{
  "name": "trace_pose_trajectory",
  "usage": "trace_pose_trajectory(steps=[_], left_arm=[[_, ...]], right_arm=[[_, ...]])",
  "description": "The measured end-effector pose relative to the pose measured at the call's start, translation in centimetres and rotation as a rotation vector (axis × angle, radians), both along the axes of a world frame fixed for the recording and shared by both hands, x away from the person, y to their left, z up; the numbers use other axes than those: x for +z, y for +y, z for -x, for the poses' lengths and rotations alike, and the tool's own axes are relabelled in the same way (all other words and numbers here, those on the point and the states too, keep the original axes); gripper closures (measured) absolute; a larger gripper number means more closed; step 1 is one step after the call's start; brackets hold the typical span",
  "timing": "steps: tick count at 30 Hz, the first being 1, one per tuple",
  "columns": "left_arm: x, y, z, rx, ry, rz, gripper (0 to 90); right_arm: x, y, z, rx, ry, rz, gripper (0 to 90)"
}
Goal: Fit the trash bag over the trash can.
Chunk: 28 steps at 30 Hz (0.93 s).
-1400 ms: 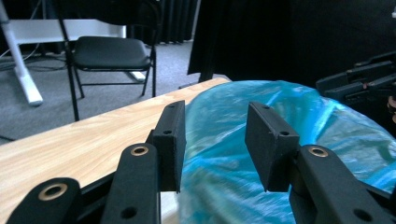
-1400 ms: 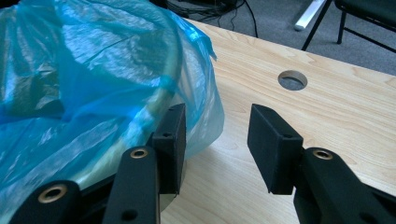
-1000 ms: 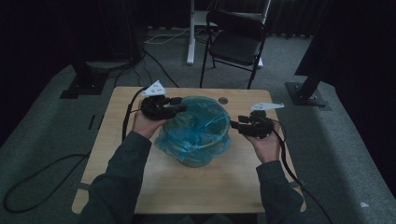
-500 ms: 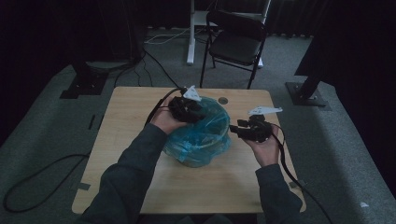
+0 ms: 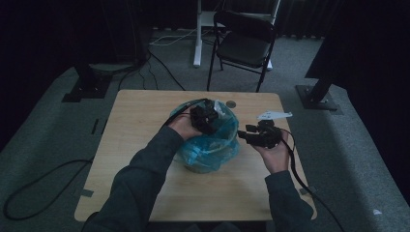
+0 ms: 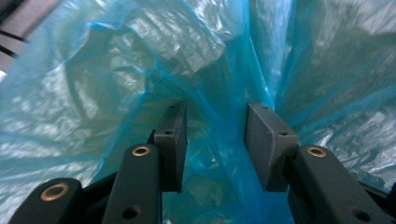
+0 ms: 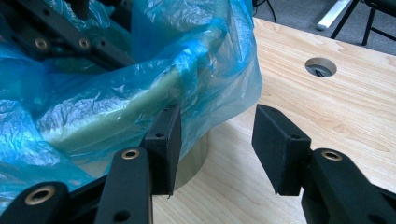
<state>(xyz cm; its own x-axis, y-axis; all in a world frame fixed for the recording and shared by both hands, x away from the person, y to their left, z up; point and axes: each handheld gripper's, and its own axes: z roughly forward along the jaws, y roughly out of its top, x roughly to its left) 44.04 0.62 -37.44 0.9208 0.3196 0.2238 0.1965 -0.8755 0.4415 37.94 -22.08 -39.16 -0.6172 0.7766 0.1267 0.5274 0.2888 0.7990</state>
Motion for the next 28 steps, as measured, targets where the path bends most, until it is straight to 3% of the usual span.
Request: trace_pose_trajectory(steps=[4,7,15,21,28], left_arm=[[-0.6,-0.6,-0.1,-0.011,0.026,-0.073,58.9],[-0.5,-0.5,0.1,-0.004,-0.007,-0.062,58.2],[2.8,2.4,0.4,0.075,-0.093,0.196,58.2],[4.5,5.6,0.8,0.154,-0.153,0.347,56.5],[5.6,8.1,0.9,0.208,-0.188,0.456,55.7]], right_arm=[[-0.1,0.1,0.0,0.003,-0.003,0.003,51.7],[-0.1,0.1,0.1,0.007,-0.003,0.005,51.2],[-0.1,-0.1,0.1,0.004,-0.009,0.018,50.0],[-0.5,-0.3,0.1,-0.003,-0.001,0.016,49.6],[-0.5,-0.4,-0.1,-0.012,-0.002,0.026,48.4]])
